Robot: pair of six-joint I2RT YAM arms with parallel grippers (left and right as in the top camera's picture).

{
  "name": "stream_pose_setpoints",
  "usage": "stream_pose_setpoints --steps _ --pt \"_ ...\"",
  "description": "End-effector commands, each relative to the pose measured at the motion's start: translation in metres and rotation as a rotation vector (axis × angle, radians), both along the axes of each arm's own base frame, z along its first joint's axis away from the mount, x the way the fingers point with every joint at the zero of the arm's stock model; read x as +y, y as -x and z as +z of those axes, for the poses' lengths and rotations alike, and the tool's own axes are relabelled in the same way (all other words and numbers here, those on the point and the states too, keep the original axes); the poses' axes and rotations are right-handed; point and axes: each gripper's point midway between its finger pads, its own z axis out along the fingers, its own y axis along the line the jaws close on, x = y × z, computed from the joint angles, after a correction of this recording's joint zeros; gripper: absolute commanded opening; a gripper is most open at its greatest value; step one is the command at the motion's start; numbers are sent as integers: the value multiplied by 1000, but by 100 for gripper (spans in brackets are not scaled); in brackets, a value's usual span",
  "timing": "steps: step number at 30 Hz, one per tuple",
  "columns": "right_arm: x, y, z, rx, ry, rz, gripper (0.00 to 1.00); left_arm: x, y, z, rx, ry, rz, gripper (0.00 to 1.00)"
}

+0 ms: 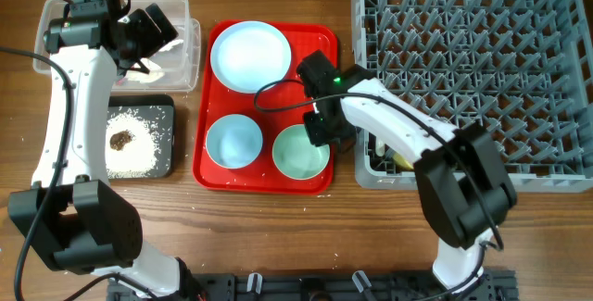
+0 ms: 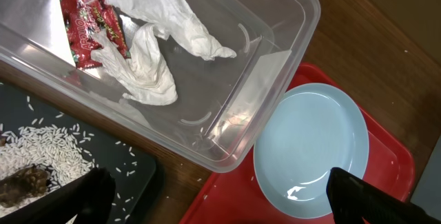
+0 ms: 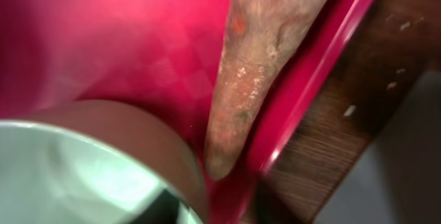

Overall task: Sort waste into correct bins and load items into the dishwasher rack
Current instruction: 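Grasp the green bowl with the right gripper and carry it to the rack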

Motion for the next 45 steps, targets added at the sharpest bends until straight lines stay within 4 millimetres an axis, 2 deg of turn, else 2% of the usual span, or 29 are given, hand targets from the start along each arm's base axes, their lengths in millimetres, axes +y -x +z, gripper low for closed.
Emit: stream_pose_setpoints --steps 1,3,5,6,7,9,10,11,12,13,15,18,20,22,23,25,28,30,33,34,36,38,41,45 --pt "-5 0 -7 2 33 4 8 4 -1 4 -10 -12 12 100" --pt "-5 0 -2 6 33 -9 4 4 -1 4 -10 -12 12 100" --pt "-2 -5 18 -22 14 -25 5 4 -1 4 -10 -12 12 100" --pt "1 -11 37 -56 -1 -26 4 4 -1 4 -11 -12 12 100" --pt "2 -21 69 -111 -20 -31 4 4 -1 4 -10 -12 12 100" --pt "-14 -38 120 -243 18 -89 4 4 -1 4 -10 -12 12 100" --pt "-33 -49 143 -327 80 -156 4 4 -1 4 -10 -12 12 100" --pt "-75 -69 175 -490 220 -289 4 4 -1 4 -10 -12 12 100" --pt "-115 -82 199 -628 364 -411 4 4 -1 4 -10 -12 12 100" --pt "-132 -87 209 -685 435 -454 4 4 -1 4 -10 -12 12 100" --pt "-175 -112 231 -863 591 -612 4 4 -1 4 -10 -12 12 100" --pt "-204 -161 226 -946 645 -634 4 4 -1 4 -10 -12 12 100" --pt "-227 -195 226 -1018 784 -625 5 4 -1 4 -10 -12 12 100" --pt "-234 -218 215 -1012 862 -531 4 4 -1 4 -10 -12 12 100" --pt "-236 -230 203 -994 908 -467 4 4 -1 4 -10 -12 12 100" --pt "-241 -243 184 -966 970 -404 4 4 -1 4 -10 -12 12 100" --pt "-250 -251 153 -936 1028 -409 4 4 -1 4 -10 -12 12 100" --pt "-251 -251 143 -915 1044 -400 4 4 -1 4 -10 -12 12 100" --pt "-252 -250 144 -916 1054 -408 4 4 -1 4 -10 -12 12 100" --pt "-261 -249 152 -939 1077 -459 4 4 -1 4 -10 -12 12 100" --pt "-266 -252 158 -949 1088 -458 4 4 -1 4 -10 -12 12 100" --pt "-265 -254 153 -936 1072 -431 4 4 -1 4 -10 -12 12 100" --pt "-237 -261 133 -902 980 -291 5 4 -1 4 -11 -12 12 100" --pt "-200 -252 120 -852 974 -171 28 4 -1 4 -10 -12 12 100"
